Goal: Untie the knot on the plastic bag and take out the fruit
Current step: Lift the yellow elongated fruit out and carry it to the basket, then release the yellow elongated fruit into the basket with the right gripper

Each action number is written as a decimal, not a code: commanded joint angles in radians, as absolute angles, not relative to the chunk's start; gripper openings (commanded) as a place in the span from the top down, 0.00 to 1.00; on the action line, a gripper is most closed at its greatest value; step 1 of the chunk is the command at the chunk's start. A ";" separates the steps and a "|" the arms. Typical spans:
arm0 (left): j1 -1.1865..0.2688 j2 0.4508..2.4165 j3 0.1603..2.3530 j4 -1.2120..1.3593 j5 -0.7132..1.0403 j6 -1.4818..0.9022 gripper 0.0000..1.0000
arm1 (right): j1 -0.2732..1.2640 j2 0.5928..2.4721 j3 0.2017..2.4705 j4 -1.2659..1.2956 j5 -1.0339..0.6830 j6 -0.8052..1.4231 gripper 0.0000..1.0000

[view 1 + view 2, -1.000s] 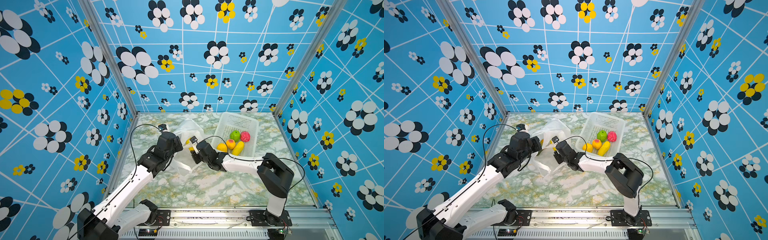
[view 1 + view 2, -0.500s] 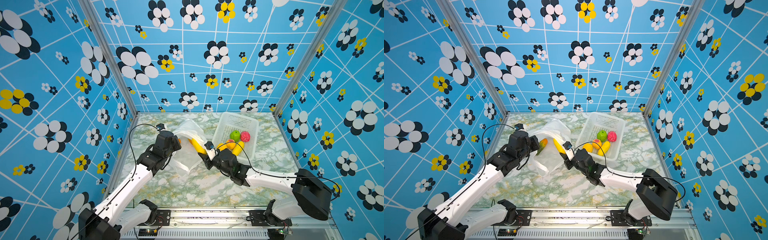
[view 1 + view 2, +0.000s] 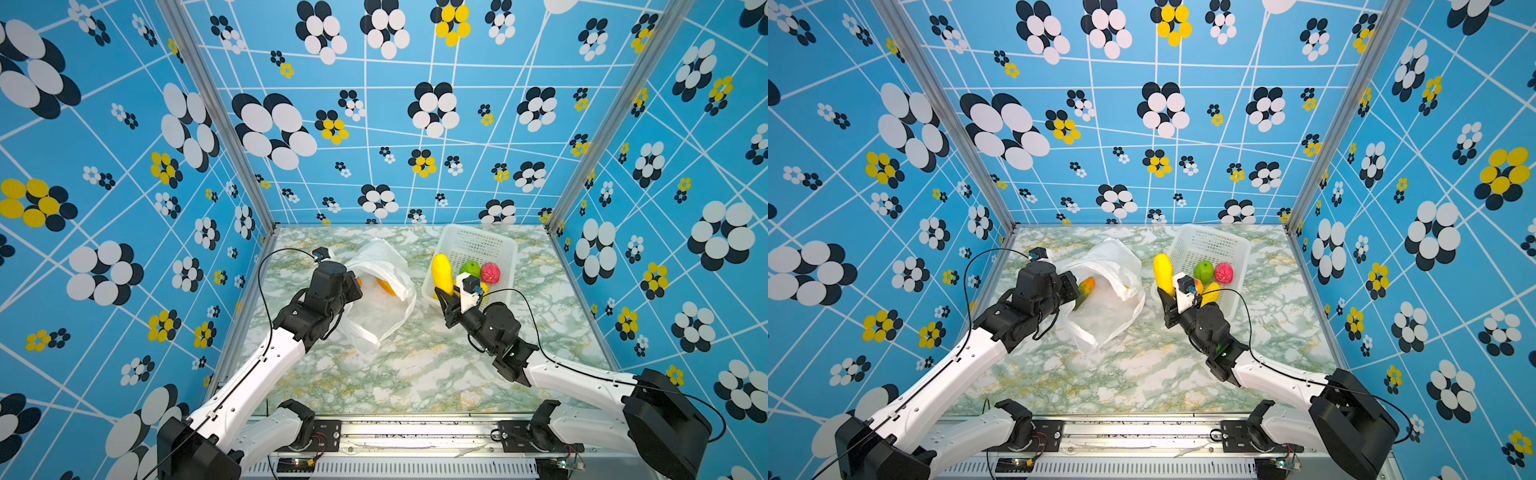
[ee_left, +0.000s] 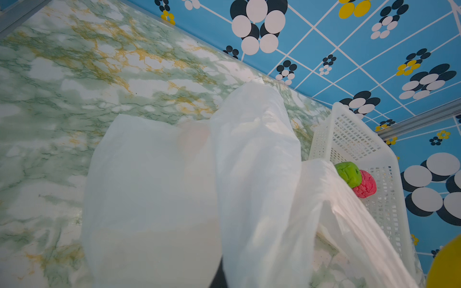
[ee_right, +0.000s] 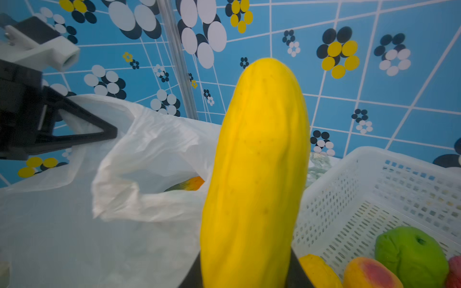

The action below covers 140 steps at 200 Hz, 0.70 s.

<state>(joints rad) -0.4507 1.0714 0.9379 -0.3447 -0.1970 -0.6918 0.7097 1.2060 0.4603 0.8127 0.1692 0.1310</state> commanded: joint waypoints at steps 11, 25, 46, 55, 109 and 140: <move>-0.442 1.061 0.923 -0.350 -0.187 -0.699 1.00 | 0.550 1.293 0.492 0.803 0.073 0.366 0.77; -0.442 1.056 0.920 -0.350 -0.188 -0.699 1.00 | 0.484 1.349 0.571 0.664 0.074 0.440 0.78; -0.439 1.046 0.915 -0.351 -0.190 -0.699 1.00 | 0.413 1.457 0.724 0.382 0.146 0.500 0.79; -0.437 1.042 0.913 -0.353 -0.192 -0.699 1.00 | 0.389 1.510 0.788 0.278 0.170 0.512 0.81; -0.435 1.040 0.908 -0.343 -0.187 -0.702 1.00 | 0.348 1.765 1.082 -0.016 0.125 0.424 0.73; -0.433 1.054 0.912 -0.340 -0.183 -0.703 1.00 | 0.348 1.891 1.223 -0.096 0.113 0.416 0.73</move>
<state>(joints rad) -0.4431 1.0500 0.9230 -0.3443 -0.1936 -0.6960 0.3485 1.8179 1.1332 0.0551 0.1253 0.4339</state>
